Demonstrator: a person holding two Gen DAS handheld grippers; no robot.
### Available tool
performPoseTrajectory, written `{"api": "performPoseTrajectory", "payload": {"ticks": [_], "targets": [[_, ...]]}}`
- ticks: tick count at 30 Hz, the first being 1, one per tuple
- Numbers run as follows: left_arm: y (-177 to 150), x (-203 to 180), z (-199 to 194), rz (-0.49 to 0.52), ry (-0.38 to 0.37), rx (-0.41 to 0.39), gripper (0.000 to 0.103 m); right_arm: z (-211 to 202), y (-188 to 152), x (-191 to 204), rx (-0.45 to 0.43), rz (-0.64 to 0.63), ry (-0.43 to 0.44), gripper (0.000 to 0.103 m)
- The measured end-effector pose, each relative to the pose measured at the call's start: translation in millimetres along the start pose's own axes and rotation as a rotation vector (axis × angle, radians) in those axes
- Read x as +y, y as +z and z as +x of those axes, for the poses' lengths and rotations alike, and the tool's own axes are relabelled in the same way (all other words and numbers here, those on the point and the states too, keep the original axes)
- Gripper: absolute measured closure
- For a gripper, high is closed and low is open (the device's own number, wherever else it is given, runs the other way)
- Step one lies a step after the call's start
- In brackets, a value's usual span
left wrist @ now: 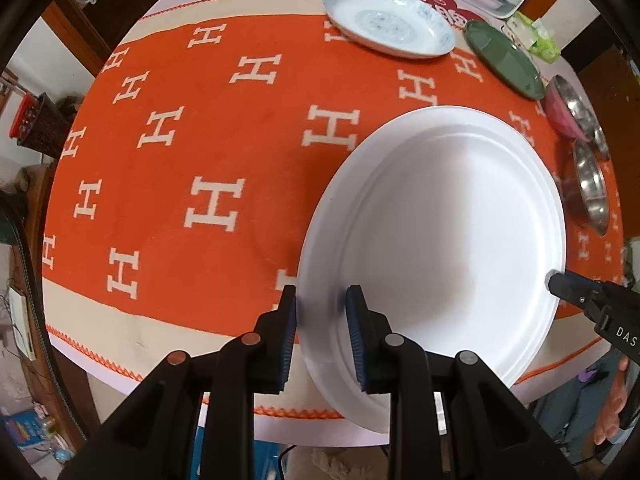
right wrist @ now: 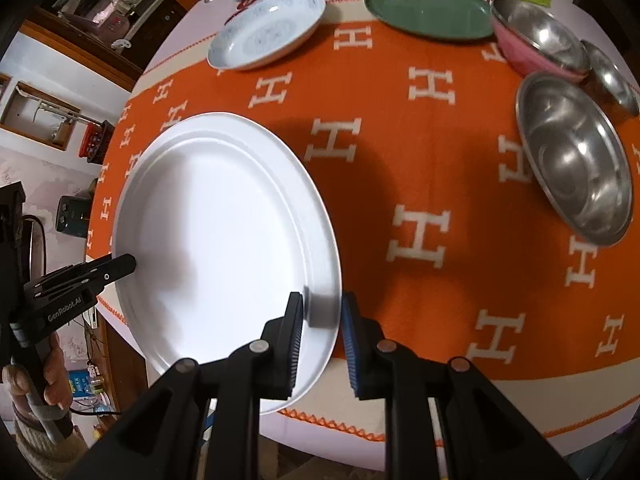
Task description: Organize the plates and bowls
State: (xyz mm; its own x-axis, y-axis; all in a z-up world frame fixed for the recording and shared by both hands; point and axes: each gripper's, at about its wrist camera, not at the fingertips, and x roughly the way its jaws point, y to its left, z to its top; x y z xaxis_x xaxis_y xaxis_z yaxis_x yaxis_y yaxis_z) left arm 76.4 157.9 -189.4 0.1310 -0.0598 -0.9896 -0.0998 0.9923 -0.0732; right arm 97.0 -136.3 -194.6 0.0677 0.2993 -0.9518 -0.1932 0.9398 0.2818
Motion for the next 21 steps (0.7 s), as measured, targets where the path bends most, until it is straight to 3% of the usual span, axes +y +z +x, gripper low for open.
{"api": "performPoseTrajectory", "payload": {"ticks": [21], "targets": [[19.4, 36.4, 62.4, 0.069, -0.013, 0.101, 0.078, 54.2, 4.1, 26.5, 0.044, 0.117, -0.084, 0.084]]}}
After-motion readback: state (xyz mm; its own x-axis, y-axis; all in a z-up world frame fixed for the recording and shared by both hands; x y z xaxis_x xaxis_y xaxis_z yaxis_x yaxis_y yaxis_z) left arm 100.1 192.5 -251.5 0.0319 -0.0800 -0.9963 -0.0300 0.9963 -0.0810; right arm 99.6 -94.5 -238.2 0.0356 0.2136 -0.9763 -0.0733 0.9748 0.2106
